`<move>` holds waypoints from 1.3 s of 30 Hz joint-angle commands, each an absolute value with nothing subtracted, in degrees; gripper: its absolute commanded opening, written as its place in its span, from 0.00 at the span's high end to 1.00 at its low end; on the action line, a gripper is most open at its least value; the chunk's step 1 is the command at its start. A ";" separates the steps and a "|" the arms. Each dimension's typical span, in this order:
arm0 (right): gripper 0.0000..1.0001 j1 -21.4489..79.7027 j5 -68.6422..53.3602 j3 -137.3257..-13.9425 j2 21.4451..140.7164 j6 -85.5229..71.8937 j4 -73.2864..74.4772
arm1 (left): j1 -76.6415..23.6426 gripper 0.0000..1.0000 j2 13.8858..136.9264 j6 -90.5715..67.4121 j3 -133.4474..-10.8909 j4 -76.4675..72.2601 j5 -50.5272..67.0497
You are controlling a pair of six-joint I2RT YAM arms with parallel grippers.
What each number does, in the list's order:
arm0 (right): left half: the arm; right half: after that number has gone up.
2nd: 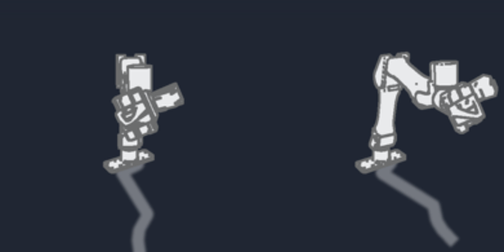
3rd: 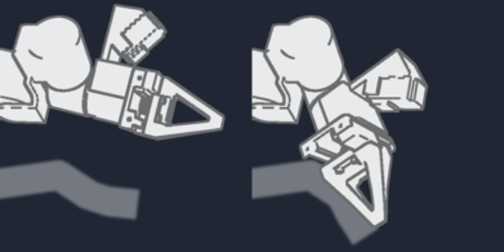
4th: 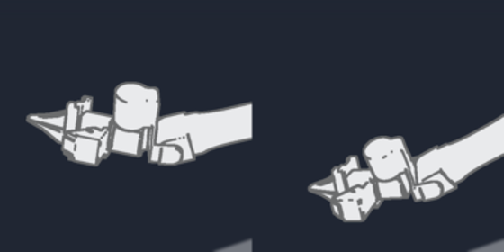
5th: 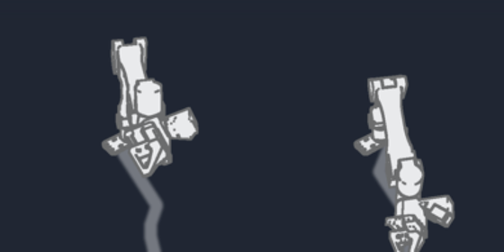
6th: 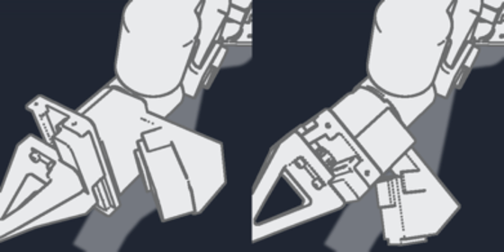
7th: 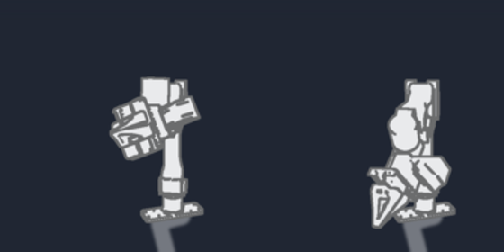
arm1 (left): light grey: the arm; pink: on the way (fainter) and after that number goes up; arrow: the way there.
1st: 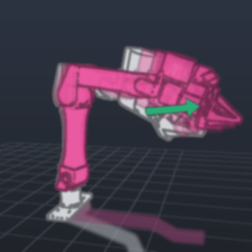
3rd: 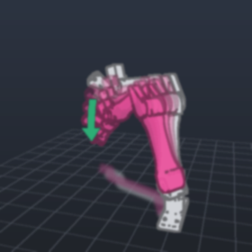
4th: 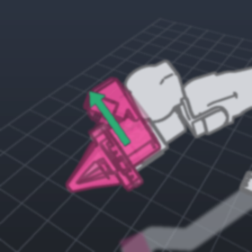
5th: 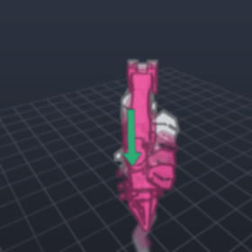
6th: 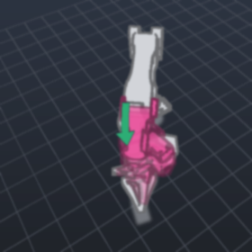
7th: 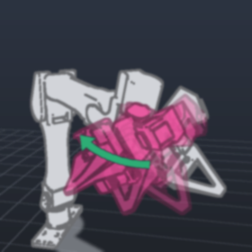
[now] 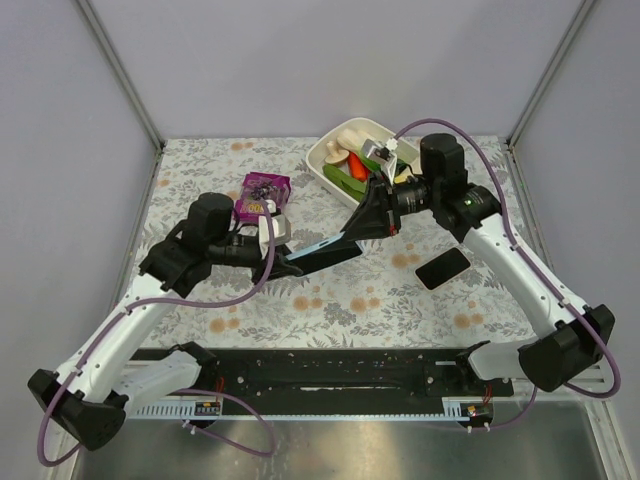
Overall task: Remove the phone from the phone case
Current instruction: Remove the phone case from the phone.
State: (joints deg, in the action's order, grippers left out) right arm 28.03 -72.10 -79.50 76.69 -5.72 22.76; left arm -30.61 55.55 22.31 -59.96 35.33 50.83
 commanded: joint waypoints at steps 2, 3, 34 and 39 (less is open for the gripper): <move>1.00 28.48 -76.37 -75.07 79.89 -19.40 10.31 | -35.41 1.00 54.76 33.04 -66.18 34.71 46.41; 1.00 28.48 -76.99 -74.01 80.07 -23.08 6.63 | -35.51 1.00 54.76 33.22 -66.53 34.98 46.32; 1.00 30.23 -84.90 -67.85 89.47 -68.90 -47.73 | -42.10 1.00 56.87 44.12 -73.56 44.30 38.50; 1.00 30.76 -85.43 -68.03 90.09 -69.43 -48.16 | -42.63 1.00 57.04 44.65 -74.00 44.38 38.32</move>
State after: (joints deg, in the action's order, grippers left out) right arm 28.10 -89.43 -67.02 88.55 -64.69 -48.27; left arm -39.29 56.64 36.18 -70.48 53.52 32.51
